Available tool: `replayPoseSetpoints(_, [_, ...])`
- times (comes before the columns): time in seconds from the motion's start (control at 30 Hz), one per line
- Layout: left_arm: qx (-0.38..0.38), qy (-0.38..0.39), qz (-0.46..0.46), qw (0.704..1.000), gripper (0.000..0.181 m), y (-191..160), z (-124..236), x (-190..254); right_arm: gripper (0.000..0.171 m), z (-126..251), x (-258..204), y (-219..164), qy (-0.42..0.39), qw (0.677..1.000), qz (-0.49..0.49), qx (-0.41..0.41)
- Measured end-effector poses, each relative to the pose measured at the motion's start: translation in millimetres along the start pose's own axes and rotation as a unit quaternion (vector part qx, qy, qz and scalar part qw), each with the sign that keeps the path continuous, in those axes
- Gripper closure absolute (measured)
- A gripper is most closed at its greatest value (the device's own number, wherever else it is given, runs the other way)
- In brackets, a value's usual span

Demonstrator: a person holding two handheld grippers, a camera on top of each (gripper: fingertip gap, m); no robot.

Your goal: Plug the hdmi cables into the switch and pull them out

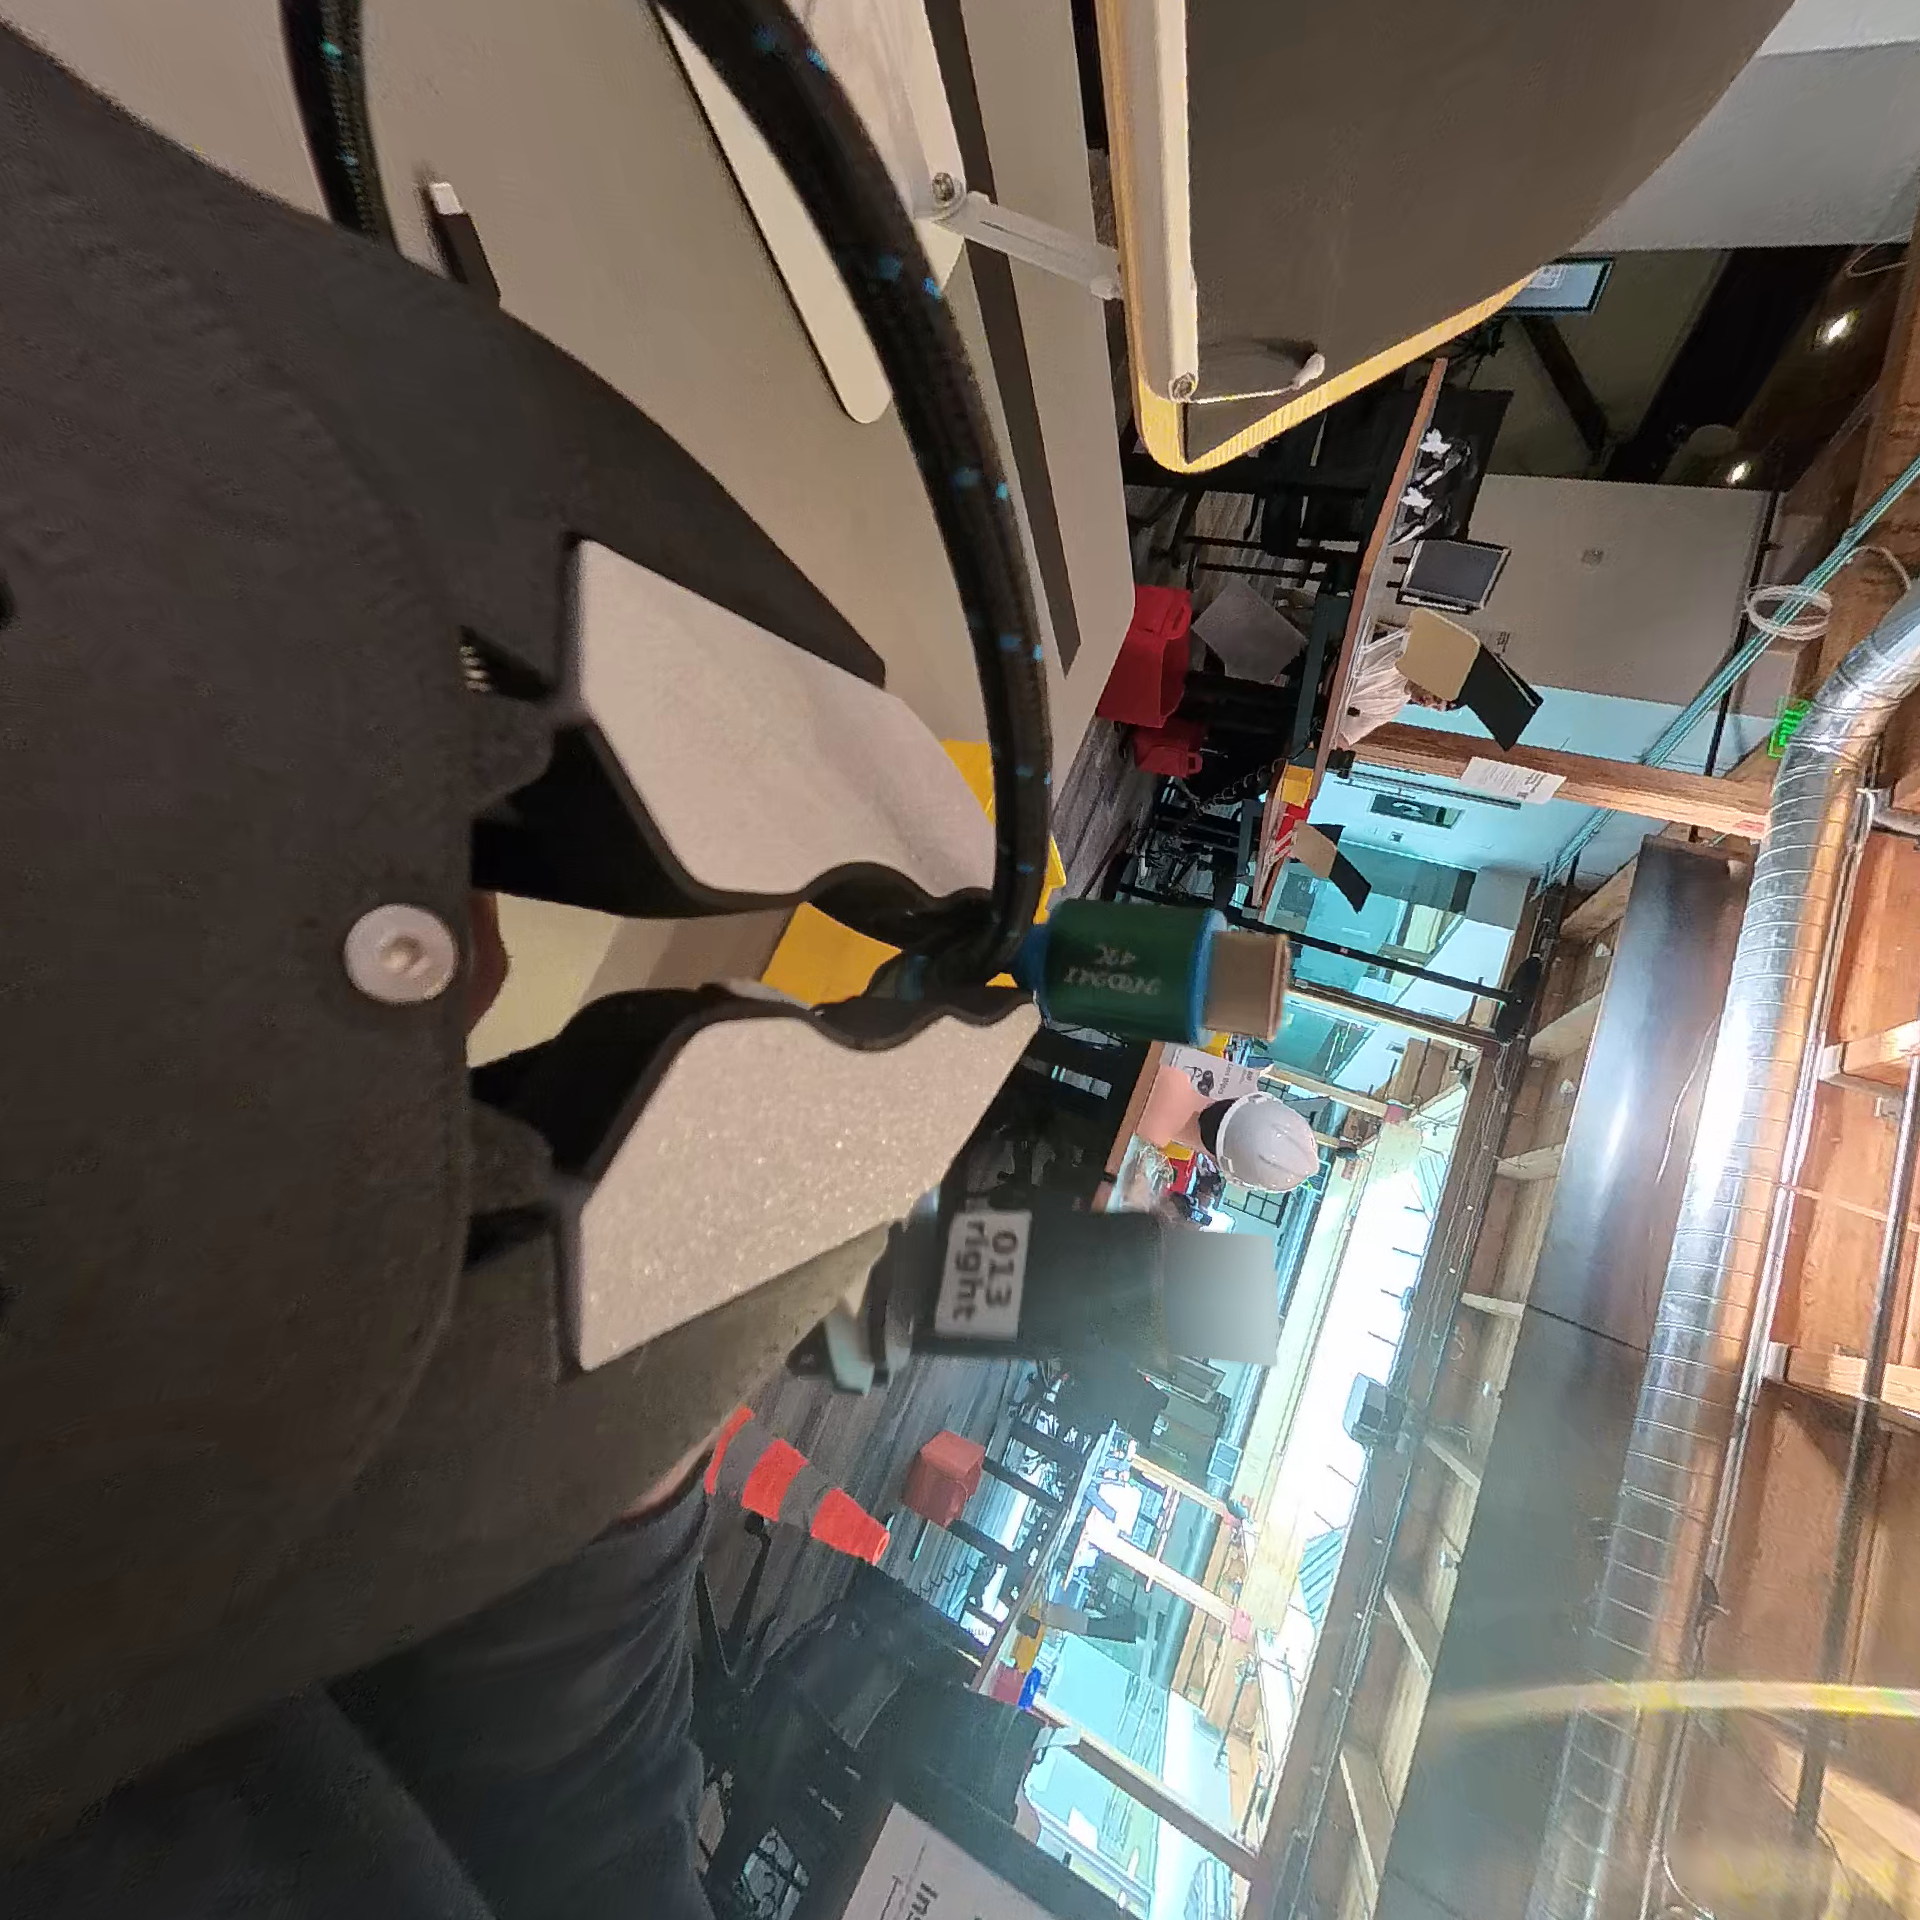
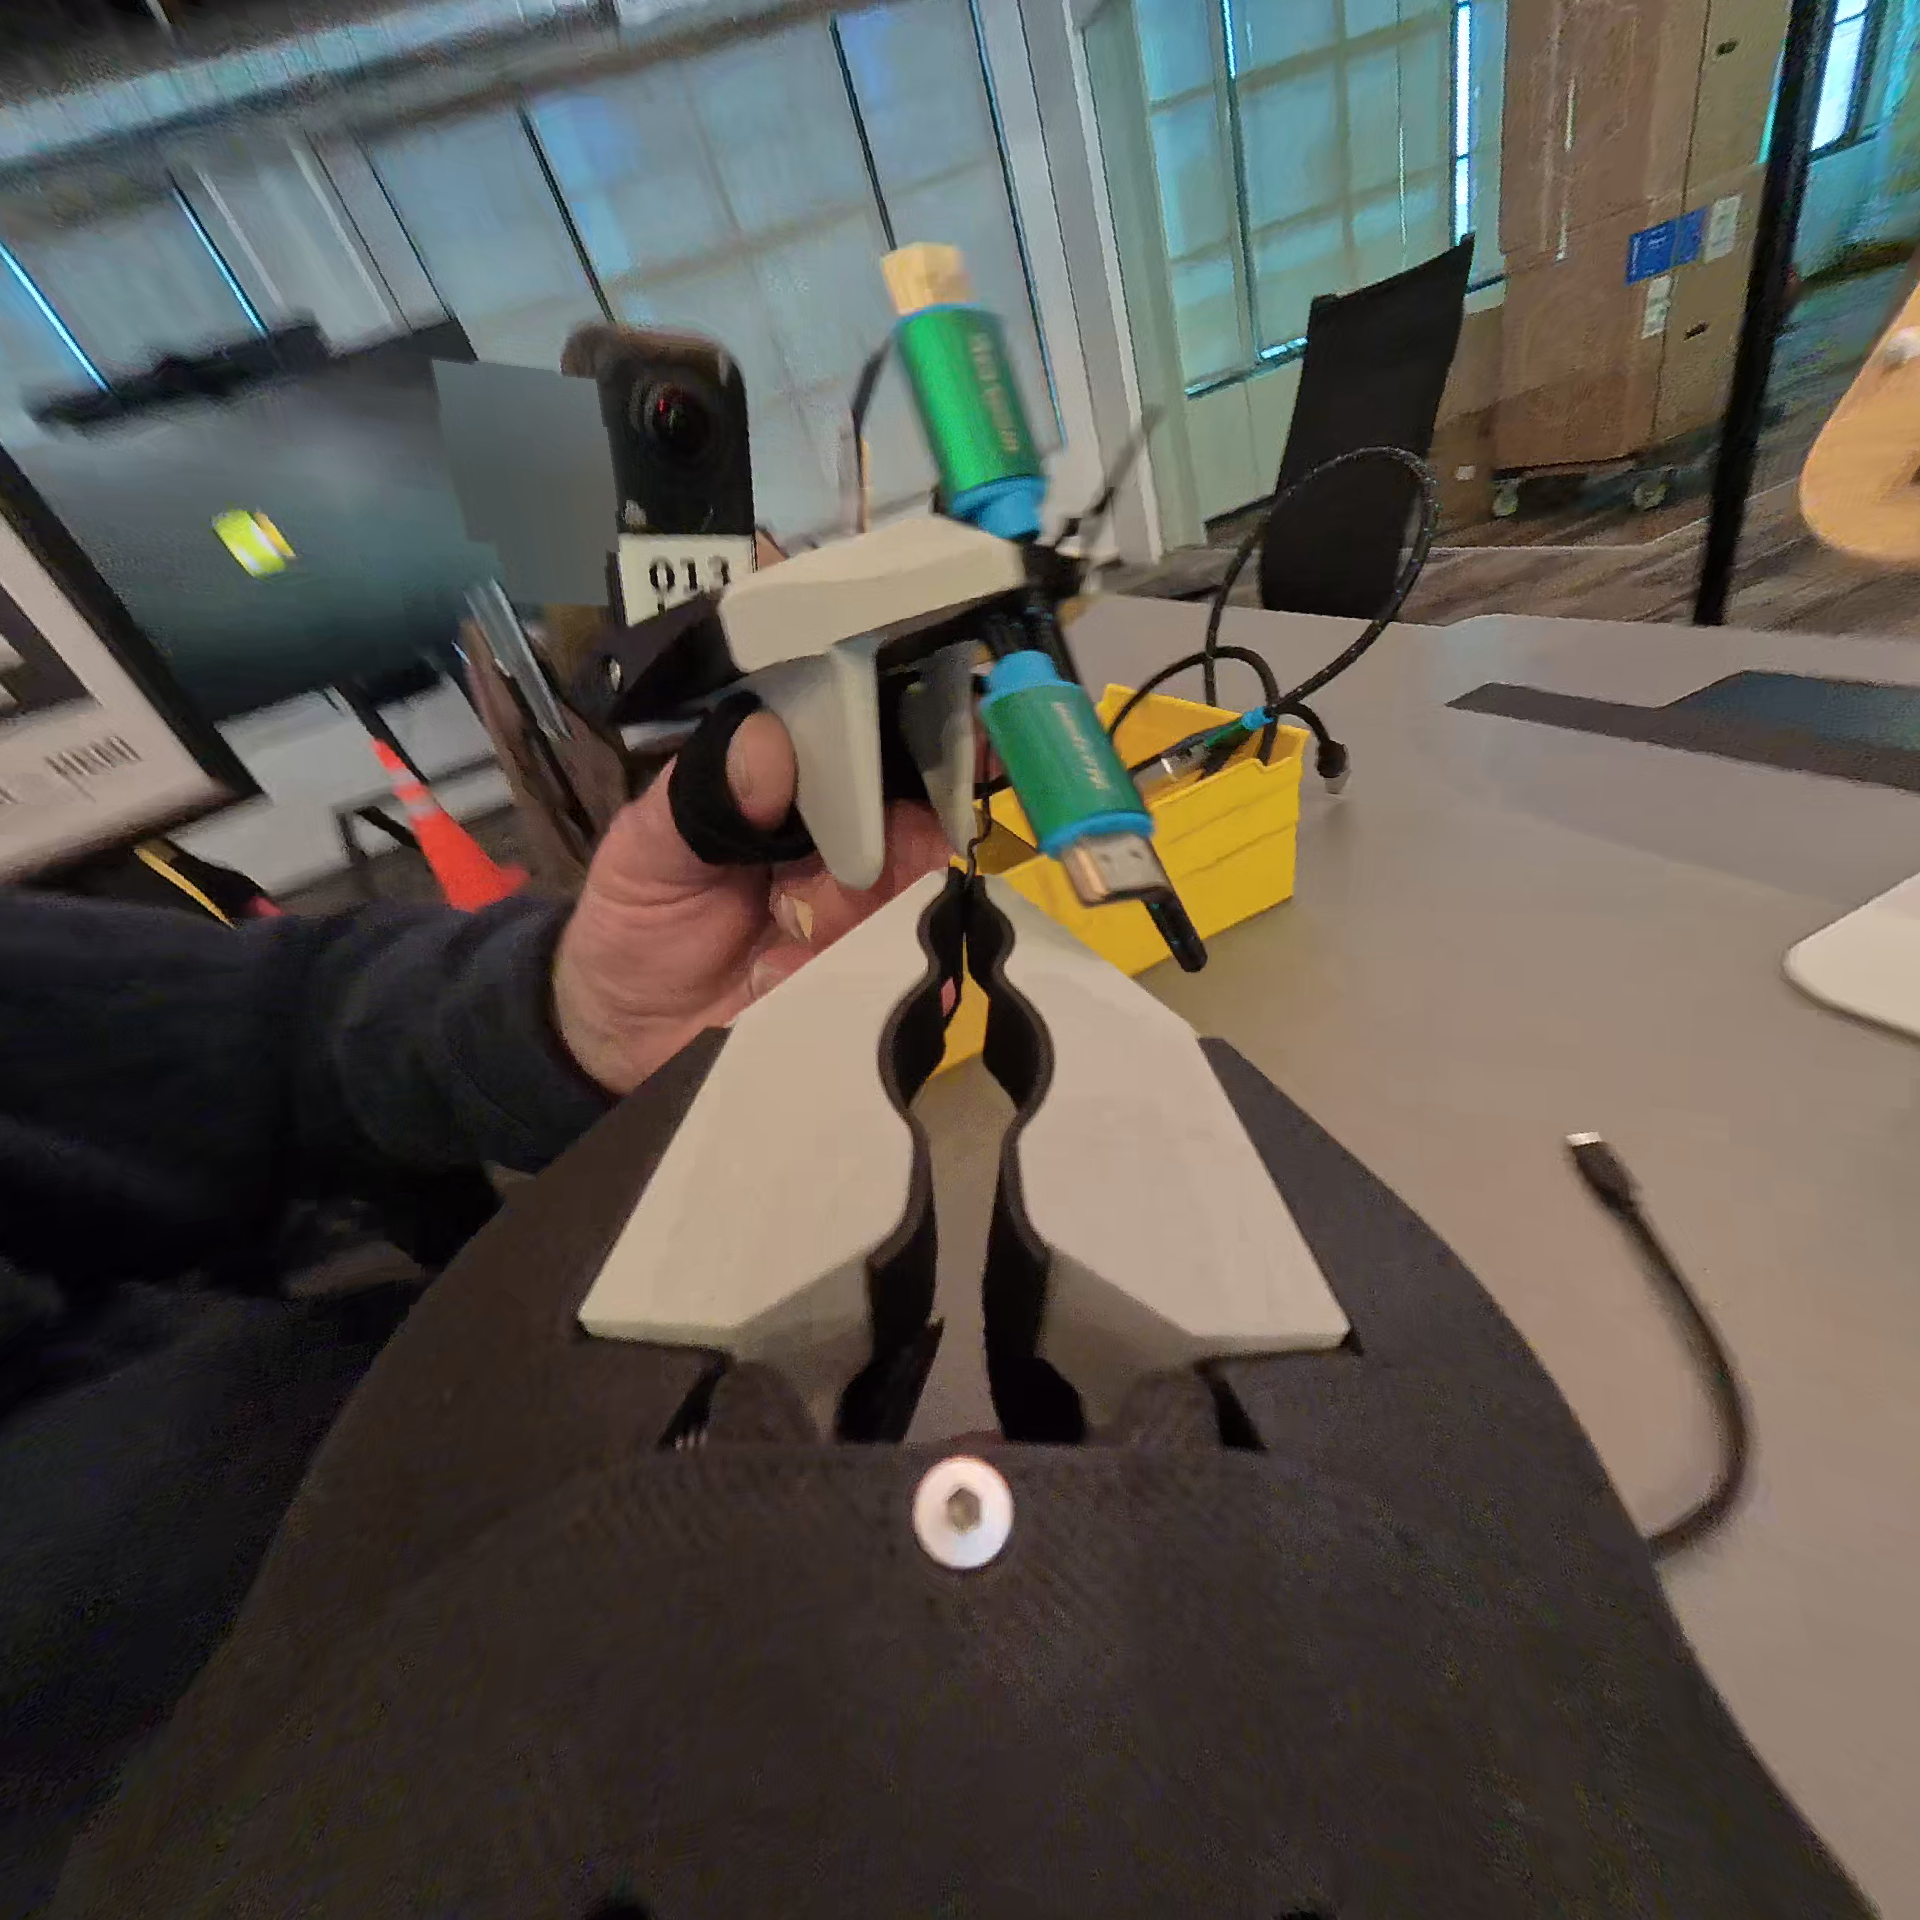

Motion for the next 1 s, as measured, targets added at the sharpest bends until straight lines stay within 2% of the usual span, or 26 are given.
replayPoseSetpoints(0.1, [-0.004,0.002,0.007,1.000,0.171,-2.2,-0.3,-1.9,0.171,-7.7,-13.0,0.4,-0.040,0.992,0.101,-0.061])
replayPoseSetpoints(0.2, [0.006,0.019,0.020,1.000,0.172,3.2,2.4,-11.4,0.171,-17.0,-26.5,-4.3,-0.052,0.980,0.160,-0.106])
replayPoseSetpoints(0.3, [0.008,0.036,0.019,0.999,0.171,7.9,6.2,-22.1,0.171,-19.6,-30.5,-6.8,-0.058,0.973,0.185,-0.127])
replayPoseSetpoints(0.57, [0.013,0.060,0.005,0.998,0.172,16.4,12.9,-35.4,0.171,1.4,-19.1,-9.7,-0.076,0.969,0.170,-0.161])
replayPoseSetpoints(0.77, [0.013,0.069,-0.016,0.997,0.172,23.6,16.0,-35.9,0.171,56.5,-12.3,30.7,-0.160,0.956,0.196,-0.146])
replayPoseSetpoints(0.9, [0.002,0.064,-0.030,0.998,0.172,21.8,14.1,-31.0,0.171,125.4,0.9,56.8,-0.266,0.922,0.208,-0.190])
replayPoseSetpoints(1.0, [-0.006,0.059,-0.033,0.998,0.172,19.4,11.9,-28.8,0.171,188.0,18.5,60.4,-0.347,0.893,0.168,-0.233])
Point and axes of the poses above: each gripper's, where its closed fingertips meet, z back along the fingers, y out of its top, x = y × z across the jaws, the point moved 6 cm from there along z, back along the fingers, and after that the axes turned 8 degrees about y, right-handed, at the moved point
